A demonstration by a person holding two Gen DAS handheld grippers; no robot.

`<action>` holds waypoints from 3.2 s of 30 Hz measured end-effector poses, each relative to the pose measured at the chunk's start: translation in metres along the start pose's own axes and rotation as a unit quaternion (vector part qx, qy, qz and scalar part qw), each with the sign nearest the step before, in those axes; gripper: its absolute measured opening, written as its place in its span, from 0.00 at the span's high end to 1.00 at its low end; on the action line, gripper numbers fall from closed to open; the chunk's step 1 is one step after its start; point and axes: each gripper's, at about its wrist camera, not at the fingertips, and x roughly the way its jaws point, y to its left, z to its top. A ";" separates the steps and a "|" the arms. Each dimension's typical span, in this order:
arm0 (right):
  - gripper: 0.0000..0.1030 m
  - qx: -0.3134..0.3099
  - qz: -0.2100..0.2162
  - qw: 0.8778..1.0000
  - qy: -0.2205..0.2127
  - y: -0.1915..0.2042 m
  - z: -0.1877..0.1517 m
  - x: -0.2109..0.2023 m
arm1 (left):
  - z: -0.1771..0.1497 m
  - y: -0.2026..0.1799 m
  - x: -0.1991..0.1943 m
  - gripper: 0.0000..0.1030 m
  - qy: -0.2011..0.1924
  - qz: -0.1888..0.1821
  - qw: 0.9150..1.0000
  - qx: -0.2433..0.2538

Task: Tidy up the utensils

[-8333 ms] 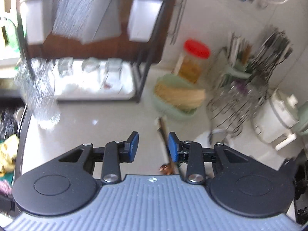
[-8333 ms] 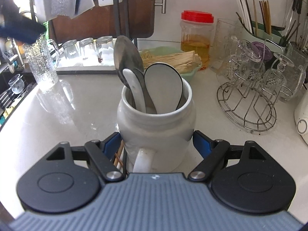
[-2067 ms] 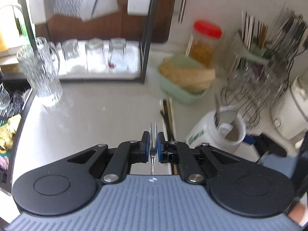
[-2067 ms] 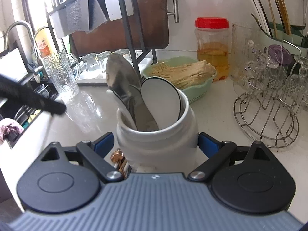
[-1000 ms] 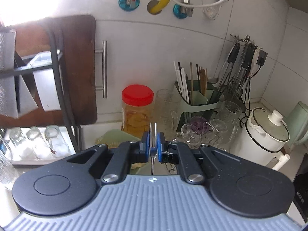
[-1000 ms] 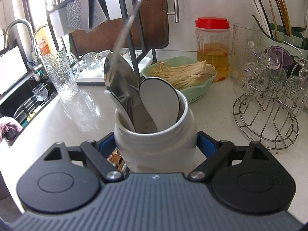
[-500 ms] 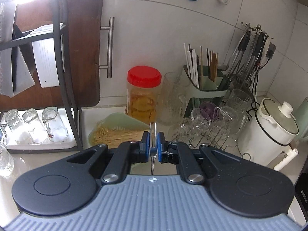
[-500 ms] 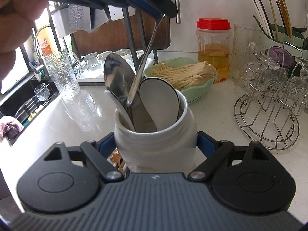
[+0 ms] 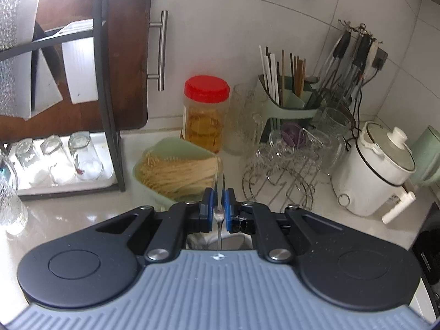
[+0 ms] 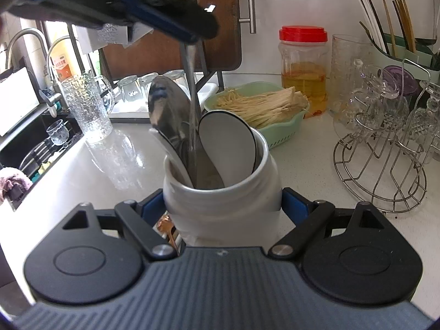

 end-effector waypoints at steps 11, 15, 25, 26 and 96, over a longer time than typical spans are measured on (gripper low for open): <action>0.11 -0.001 -0.004 1.000 0.005 0.000 0.001 0.001 | -0.011 0.006 -0.012 0.91 0.079 -0.024 0.997 -0.014; 0.11 -0.002 -0.004 1.000 0.008 0.000 0.002 0.001 | -0.011 0.006 -0.008 0.91 0.104 -0.042 0.993 -0.025; 0.11 0.000 -0.004 1.000 0.004 0.000 0.000 0.000 | -0.010 0.007 0.007 0.91 0.138 -0.049 0.989 -0.030; 0.11 0.000 -0.004 1.000 0.004 0.000 0.000 0.000 | -0.009 0.008 0.007 0.91 0.138 -0.048 0.989 -0.031; 0.12 0.101 -0.129 0.986 0.024 -0.025 -0.012 -0.032 | -0.114 0.099 0.096 0.51 0.158 0.011 0.982 -0.100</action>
